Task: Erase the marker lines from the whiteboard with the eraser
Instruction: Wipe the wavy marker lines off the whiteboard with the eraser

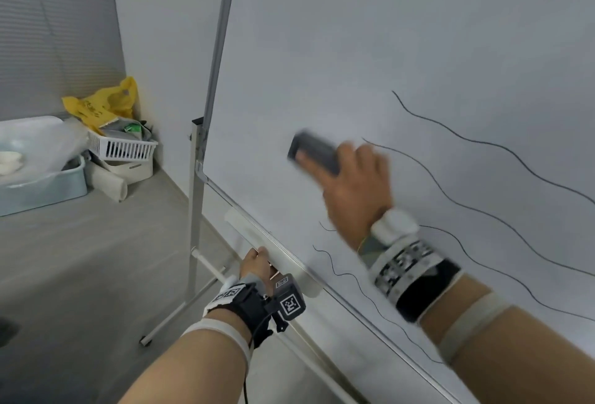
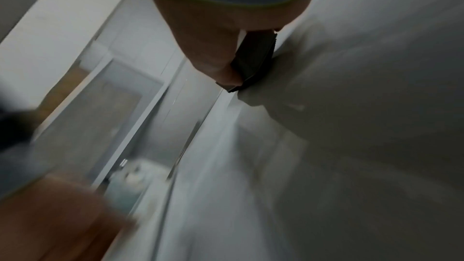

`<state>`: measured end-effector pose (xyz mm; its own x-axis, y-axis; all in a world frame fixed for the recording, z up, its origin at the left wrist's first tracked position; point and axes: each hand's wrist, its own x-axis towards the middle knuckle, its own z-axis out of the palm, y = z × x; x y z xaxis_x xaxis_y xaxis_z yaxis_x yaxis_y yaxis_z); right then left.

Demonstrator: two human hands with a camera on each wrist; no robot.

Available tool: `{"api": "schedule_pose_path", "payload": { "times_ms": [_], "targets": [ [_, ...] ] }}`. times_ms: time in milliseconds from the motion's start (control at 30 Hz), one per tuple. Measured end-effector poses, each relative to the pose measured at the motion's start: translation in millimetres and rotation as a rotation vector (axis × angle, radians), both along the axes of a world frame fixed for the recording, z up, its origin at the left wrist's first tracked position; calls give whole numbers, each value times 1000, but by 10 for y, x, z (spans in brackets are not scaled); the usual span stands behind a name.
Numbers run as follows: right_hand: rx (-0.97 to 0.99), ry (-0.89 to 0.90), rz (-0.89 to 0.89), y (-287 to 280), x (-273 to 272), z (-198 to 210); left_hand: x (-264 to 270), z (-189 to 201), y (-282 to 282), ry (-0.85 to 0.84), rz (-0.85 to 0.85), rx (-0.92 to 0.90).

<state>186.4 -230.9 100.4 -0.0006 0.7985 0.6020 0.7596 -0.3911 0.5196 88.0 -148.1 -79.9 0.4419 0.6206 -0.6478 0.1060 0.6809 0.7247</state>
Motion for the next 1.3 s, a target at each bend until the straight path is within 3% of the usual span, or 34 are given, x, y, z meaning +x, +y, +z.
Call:
{"api": "schedule_pose_path", "payload": {
  "times_ms": [100,200,300,500,567,667,800,900,1000,1167,1233,1300],
  "targets": [
    [-363,58,42,-295,-63,-849,23,-9,-28,-61,13,-34],
    [-469,62,54,-522,-55,-1052,52,8,-128,-106,54,-95],
    [-290,42,55,-456,5,-604,104,7,-269,-122,88,-192],
    [309,63,-65,-238,141,1020,212,73,-706,-191,154,-408],
    [367,55,-70,-296,209,1149,273,56,-869,-242,212,-417],
    [175,34,-26,-424,227,593,355,11,-1014,-281,261,-406],
    [-415,72,84,-887,143,-666,403,-72,-1148,-312,257,-368],
    [-535,97,74,-1145,122,-990,381,-167,-1205,-296,262,-321],
    [-356,57,139,-1092,163,-658,371,-153,-1227,-257,309,-320],
    [202,19,37,-803,246,654,405,-49,-1276,-216,380,-359],
    [292,0,-7,-828,278,1079,426,-44,-1318,-223,377,-338],
    [323,2,-54,-847,315,1184,467,-76,-1338,-230,362,-333]
  ]
}}
